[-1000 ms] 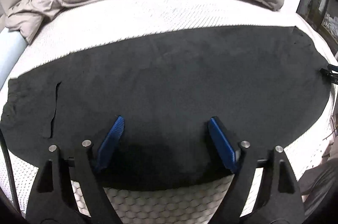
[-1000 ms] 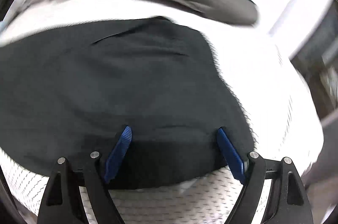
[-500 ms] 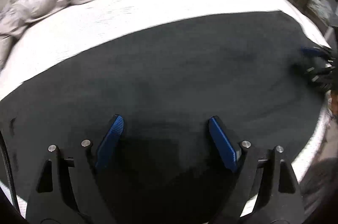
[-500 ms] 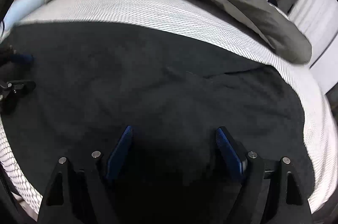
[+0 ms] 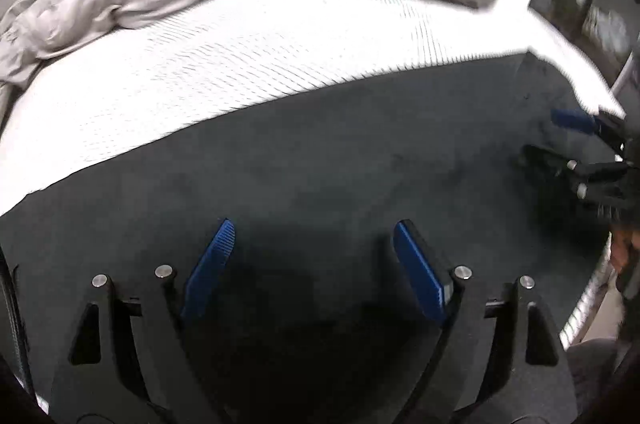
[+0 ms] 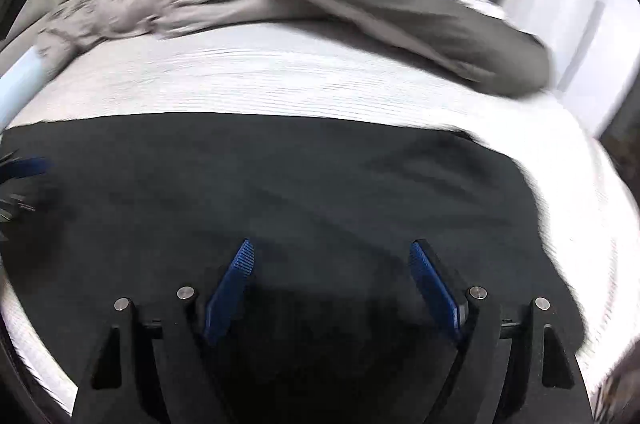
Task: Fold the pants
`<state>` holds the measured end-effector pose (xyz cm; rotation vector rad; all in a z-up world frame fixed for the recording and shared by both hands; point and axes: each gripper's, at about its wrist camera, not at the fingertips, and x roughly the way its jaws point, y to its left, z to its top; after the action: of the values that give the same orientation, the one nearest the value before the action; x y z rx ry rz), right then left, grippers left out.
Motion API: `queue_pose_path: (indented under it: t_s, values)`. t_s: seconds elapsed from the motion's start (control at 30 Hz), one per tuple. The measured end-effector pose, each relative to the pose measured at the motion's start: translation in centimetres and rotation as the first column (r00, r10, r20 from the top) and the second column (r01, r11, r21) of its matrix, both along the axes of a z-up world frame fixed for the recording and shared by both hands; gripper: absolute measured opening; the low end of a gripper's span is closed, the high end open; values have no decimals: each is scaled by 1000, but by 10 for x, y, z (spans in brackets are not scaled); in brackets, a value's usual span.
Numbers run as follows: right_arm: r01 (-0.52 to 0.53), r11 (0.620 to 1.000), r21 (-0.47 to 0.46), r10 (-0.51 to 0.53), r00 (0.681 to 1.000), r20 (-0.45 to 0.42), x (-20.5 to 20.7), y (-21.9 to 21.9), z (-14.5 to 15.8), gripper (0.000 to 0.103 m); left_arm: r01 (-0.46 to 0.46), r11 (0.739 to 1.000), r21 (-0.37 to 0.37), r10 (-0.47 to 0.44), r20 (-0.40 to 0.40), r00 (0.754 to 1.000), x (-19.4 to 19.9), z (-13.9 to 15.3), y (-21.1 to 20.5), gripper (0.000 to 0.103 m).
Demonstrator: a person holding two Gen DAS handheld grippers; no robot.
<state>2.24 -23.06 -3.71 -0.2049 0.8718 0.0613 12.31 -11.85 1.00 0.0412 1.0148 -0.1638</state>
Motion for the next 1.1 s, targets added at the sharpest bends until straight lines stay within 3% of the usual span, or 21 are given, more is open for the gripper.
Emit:
queue_pose_path:
  t_s: [0.1, 0.17, 0.3, 0.4, 0.5, 0.57, 0.67, 0.73, 0.8, 0.87, 1.0, 1.1]
  values:
    - [-21, 998, -51, 19, 999, -50, 23, 30, -15, 81, -14, 999, 31, 16, -39, 999, 16, -14, -13, 82]
    - [-10, 993, -114, 2, 998, -68, 25, 34, -24, 81, -53, 999, 6, 53, -56, 997, 21, -13, -4, 82]
    - [149, 971, -185, -157, 987, -29, 21, -17, -21, 83, -158, 987, 38, 159, -34, 987, 20, -12, 27, 82]
    - [251, 946, -204, -258, 966, -7, 9, -57, -16, 83, -166, 985, 44, 167, -26, 986, 2, -6, 35, 76]
    - [192, 978, -84, -195, 981, -22, -5, -66, -6, 81, -65, 995, -74, 65, -4, 998, -29, 9, 12, 75]
    - [68, 998, 15, -68, 998, -6, -27, -47, 5, 81, 41, 992, -117, -40, 14, 999, -48, 14, -9, 75]
    - [-94, 993, 78, 95, 995, -19, -40, -9, 0, 81, 212, 974, -76, -211, 14, 977, -60, 8, -54, 76]
    - [-167, 986, -12, 165, 984, -68, -43, 15, -18, 81, 234, 972, -33, -234, -7, 972, -59, -5, -66, 78]
    - [-180, 976, -124, 169, 981, -90, -48, 21, -34, 81, 235, 970, -66, -237, -16, 971, -56, -7, -61, 79]
    - [-136, 985, -104, 128, 989, -73, -51, -2, -33, 82, 224, 972, -71, -226, -26, 974, -55, -5, -51, 79]
    - [47, 988, -145, -51, 998, -24, -58, -62, -29, 84, 149, 988, -44, -150, -15, 989, -47, -3, -32, 81]
    - [79, 994, -69, -80, 997, 1, -62, -82, -18, 83, 159, 985, -63, -158, 11, 987, -54, 6, -44, 81]
